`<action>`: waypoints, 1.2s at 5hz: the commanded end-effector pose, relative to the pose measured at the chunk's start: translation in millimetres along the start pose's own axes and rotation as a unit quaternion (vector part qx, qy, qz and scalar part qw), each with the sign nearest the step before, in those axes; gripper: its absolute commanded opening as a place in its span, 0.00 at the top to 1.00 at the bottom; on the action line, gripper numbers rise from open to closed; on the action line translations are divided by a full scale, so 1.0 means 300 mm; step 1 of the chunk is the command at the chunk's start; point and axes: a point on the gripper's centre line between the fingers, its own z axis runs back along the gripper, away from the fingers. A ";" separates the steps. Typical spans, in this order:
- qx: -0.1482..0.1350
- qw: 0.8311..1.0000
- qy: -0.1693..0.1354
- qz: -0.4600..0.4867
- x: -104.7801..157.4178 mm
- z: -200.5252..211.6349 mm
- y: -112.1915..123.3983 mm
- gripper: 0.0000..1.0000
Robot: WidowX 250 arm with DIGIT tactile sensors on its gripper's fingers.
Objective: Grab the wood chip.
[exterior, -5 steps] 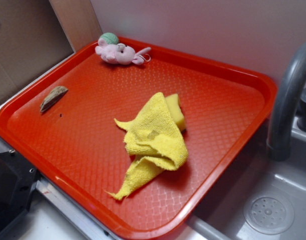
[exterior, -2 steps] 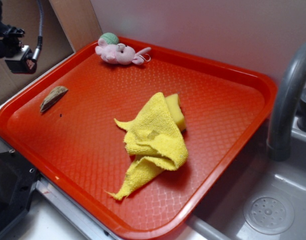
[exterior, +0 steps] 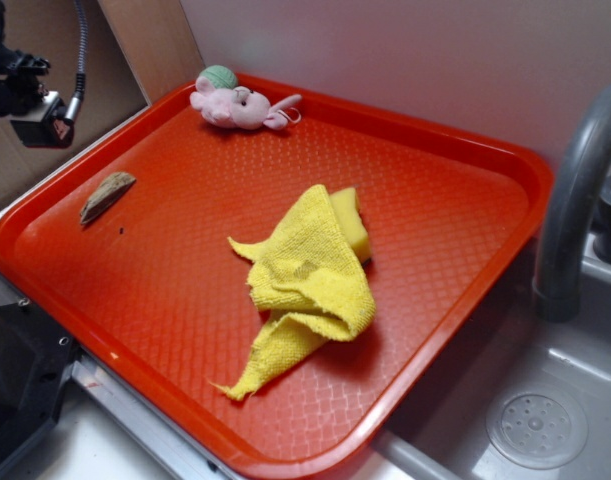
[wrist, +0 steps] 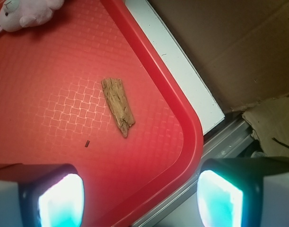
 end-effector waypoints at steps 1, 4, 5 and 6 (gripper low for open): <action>-0.046 0.996 -0.021 -0.075 0.082 -0.097 0.026 0.00; -0.115 0.983 0.040 -0.135 0.082 -0.299 -0.020 0.00; -0.096 0.985 0.037 -0.136 0.080 -0.333 -0.019 0.00; -0.071 0.989 0.036 -0.126 0.081 -0.356 -0.029 0.00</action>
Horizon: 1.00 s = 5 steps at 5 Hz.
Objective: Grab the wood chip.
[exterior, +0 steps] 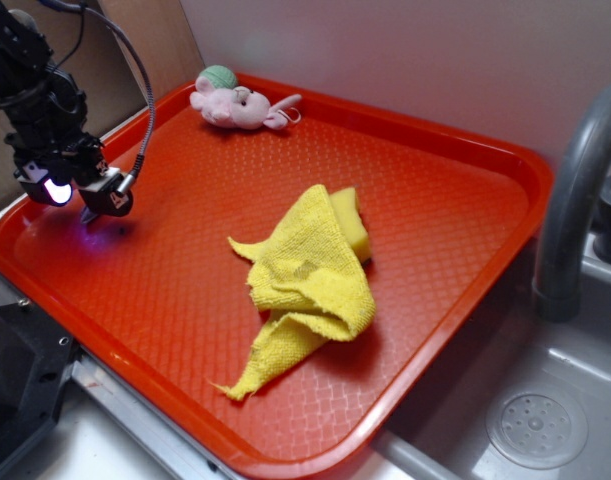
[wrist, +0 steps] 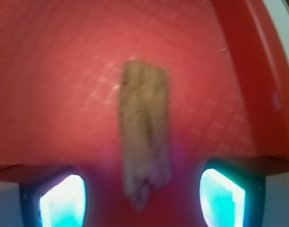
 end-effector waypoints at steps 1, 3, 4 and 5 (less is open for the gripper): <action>0.067 0.997 -0.005 0.030 0.038 -0.065 0.029 0.00; 0.117 0.991 -0.037 0.053 0.033 -0.083 -0.001 1.00; 0.115 0.991 -0.045 0.055 0.030 -0.075 -0.001 1.00; 0.113 0.991 -0.047 0.058 0.030 -0.072 0.001 1.00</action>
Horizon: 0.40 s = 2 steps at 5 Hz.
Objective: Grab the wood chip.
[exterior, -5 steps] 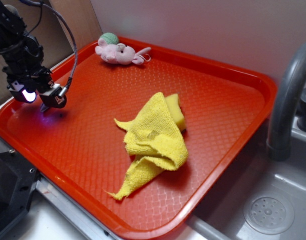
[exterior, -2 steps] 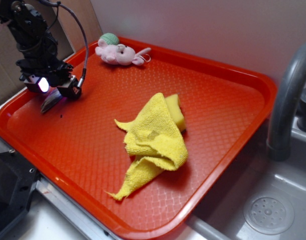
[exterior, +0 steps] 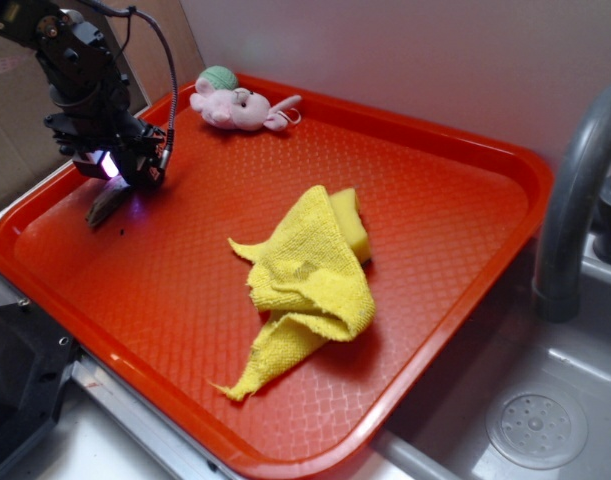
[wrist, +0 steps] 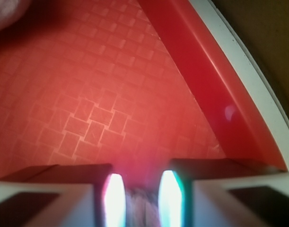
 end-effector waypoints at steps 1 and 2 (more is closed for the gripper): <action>-0.001 1.000 0.013 -0.010 -0.061 0.001 0.026 1.00; -0.004 1.000 0.001 -0.003 -0.057 0.029 0.038 1.00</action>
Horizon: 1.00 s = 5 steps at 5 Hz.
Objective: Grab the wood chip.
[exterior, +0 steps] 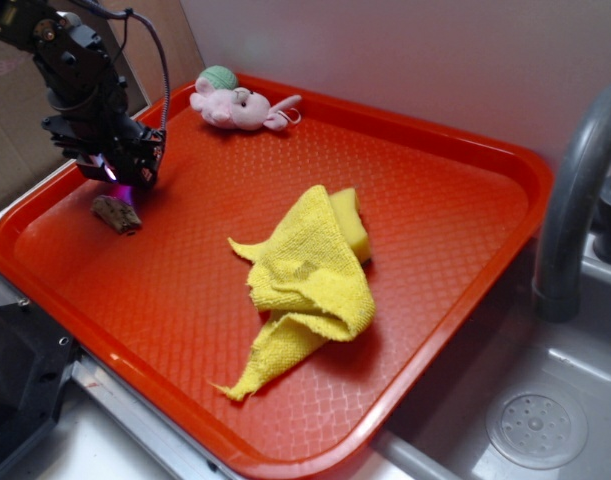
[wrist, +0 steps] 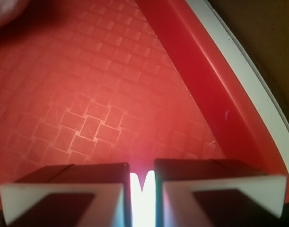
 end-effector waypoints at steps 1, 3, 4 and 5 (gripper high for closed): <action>-0.042 0.998 -0.002 0.035 -0.026 0.165 0.073 1.00; -0.079 0.994 0.006 0.073 -0.029 0.336 0.115 0.00; -0.070 0.995 0.012 0.068 -0.049 0.292 0.125 0.00; -0.053 0.996 0.015 0.066 -0.062 0.251 0.124 0.00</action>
